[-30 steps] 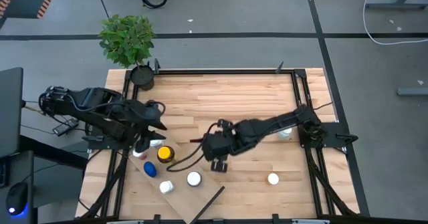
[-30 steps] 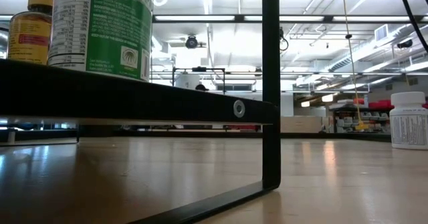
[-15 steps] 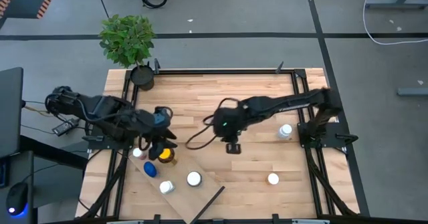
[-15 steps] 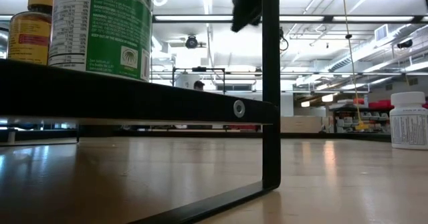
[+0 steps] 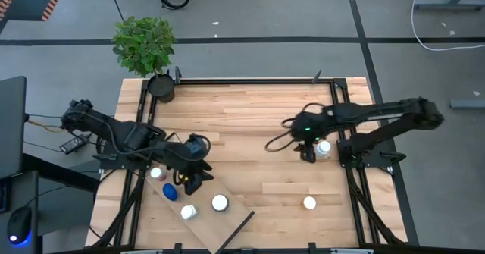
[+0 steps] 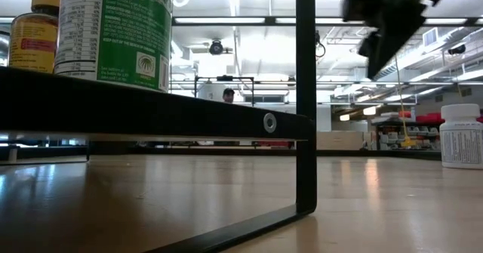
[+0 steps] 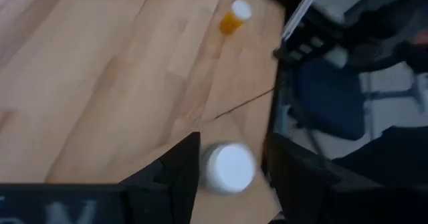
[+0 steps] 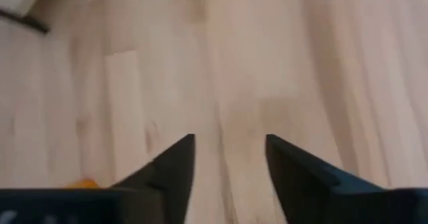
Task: Pick and place medicine bottles onto shelf by color
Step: Adjust the green pill bottle on the shelf
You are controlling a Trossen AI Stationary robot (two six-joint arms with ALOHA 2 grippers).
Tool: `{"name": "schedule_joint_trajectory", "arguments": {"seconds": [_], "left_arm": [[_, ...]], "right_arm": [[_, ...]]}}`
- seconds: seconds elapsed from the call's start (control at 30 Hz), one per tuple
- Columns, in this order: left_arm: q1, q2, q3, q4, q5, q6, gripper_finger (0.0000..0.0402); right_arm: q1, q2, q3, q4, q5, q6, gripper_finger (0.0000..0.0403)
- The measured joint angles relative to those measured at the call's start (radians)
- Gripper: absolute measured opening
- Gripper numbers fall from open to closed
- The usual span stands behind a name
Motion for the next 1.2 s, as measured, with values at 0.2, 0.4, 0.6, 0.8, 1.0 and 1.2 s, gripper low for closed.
{"name": "schedule_joint_trajectory", "arguments": {"seconds": [0.2,0.4,0.6,0.8,1.0,1.2], "left_arm": [[0.000,0.037,0.000,0.081,0.026,0.027,0.0229],[-0.021,0.100,0.000,0.133,0.072,0.087,0.0303],[-0.100,0.186,0.001,0.179,0.040,0.320,0.0341],[-0.122,0.275,0.001,0.105,-0.003,0.372,0.0343],[-0.103,0.321,0.001,0.096,-0.027,0.346,0.0344],[-0.096,0.331,0.001,0.096,0.068,0.346,0.0344]], "right_arm": [[-0.002,-0.220,-0.147,-0.016,0.086,0.227,0.0279],[-0.002,-0.291,-0.191,-0.025,0.093,0.324,0.0301],[-0.002,-0.282,-0.191,-0.035,0.089,0.315,0.0299],[-0.002,-0.281,-0.191,-0.051,0.086,0.306,0.0299],[-0.002,-0.281,-0.191,-0.052,0.085,0.301,0.0298],[-0.002,-0.281,-0.191,-0.052,0.090,0.279,0.0298]]}}
